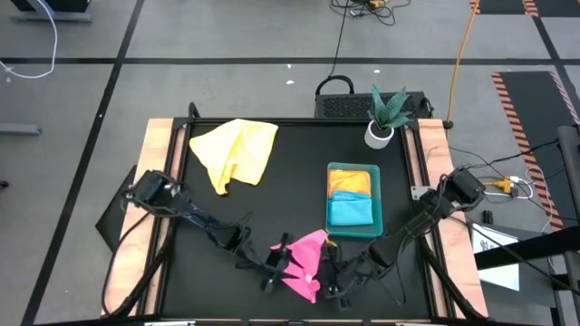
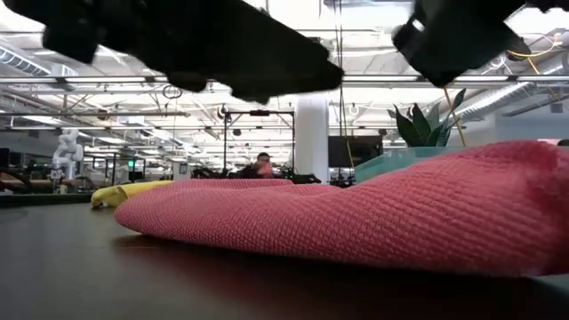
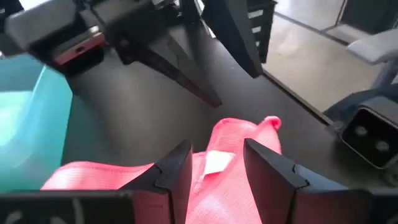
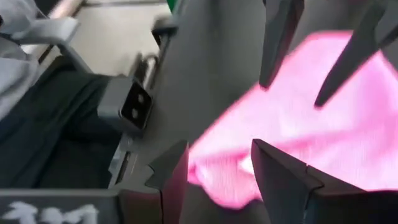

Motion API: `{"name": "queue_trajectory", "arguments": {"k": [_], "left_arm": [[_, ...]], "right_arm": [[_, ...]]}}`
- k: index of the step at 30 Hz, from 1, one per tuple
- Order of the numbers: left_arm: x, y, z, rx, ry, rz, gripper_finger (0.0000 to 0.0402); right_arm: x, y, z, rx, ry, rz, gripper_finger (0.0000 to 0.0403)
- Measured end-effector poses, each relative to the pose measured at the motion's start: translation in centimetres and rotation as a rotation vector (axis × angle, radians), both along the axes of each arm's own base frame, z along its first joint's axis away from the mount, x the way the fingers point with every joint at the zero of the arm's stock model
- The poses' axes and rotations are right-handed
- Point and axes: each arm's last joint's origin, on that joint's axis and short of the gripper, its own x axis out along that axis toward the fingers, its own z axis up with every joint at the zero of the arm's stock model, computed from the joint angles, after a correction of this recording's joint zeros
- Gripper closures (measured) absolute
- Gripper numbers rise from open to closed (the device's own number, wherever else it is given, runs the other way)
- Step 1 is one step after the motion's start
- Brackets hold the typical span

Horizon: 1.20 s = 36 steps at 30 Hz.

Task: Fold microfiber towels
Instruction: Fold the pink microfiber cloth

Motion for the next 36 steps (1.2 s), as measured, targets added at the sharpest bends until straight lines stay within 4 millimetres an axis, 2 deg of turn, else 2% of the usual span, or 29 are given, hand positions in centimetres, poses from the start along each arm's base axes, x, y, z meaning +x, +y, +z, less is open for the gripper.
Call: {"name": "queue_trajectory", "arguments": {"k": [4, 8, 11, 14, 17, 21, 24, 26, 31, 36], "left_arm": [[0.3, 1.1, -1.8, -0.031, 0.116, 0.059, 0.0256], [-0.6, 1.8, -2.6, -0.011, 0.302, 0.116, 0.0256], [-2.2, 1.9, -1.5, 0.033, 0.434, 0.134, 0.0257], [-4.8, 1.8, 0.0, 0.129, 0.557, 0.222, 0.0257], [-7.5, 1.2, 2.3, 0.234, 0.549, 0.363, 0.0257], [-10.2, 0.3, 5.3, 0.276, 0.402, 0.503, 0.0257], [-11.2, -0.3, 6.9, 0.257, 0.276, 0.567, 0.0257], [-11.2, -0.6, 7.3, 0.225, 0.240, 0.578, 0.0257], [-10.1, -0.5, 6.3, 0.152, 0.267, 0.561, 0.0257], [-9.2, -0.1, 3.9, 0.133, 0.383, 0.546, 0.0257]], "right_arm": [[-0.9, -0.3, -0.9, -0.026, 0.104, -0.112, 0.0236], [-1.2, -0.6, -1.1, -0.074, 0.110, -0.175, 0.0236], [-1.2, -0.5, -1.1, -0.083, 0.111, -0.177, 0.0236], [-1.3, -0.6, -1.2, -0.088, 0.118, -0.192, 0.0236], [-1.5, -1.3, -1.5, -0.157, 0.112, -0.301, 0.0236], [-0.6, -3.5, -1.4, -0.274, 0.031, -0.510, 0.0236], [0.9, -5.8, -1.3, -0.264, 0.025, -0.598, 0.0236], [1.6, -7.6, -1.5, -0.256, 0.056, -0.662, 0.0236], [1.8, -11.9, -2.1, -0.256, 0.243, -0.790, 0.0237], [0.0, -13.8, -2.2, -0.320, 0.409, -0.921, 0.0257]]}}
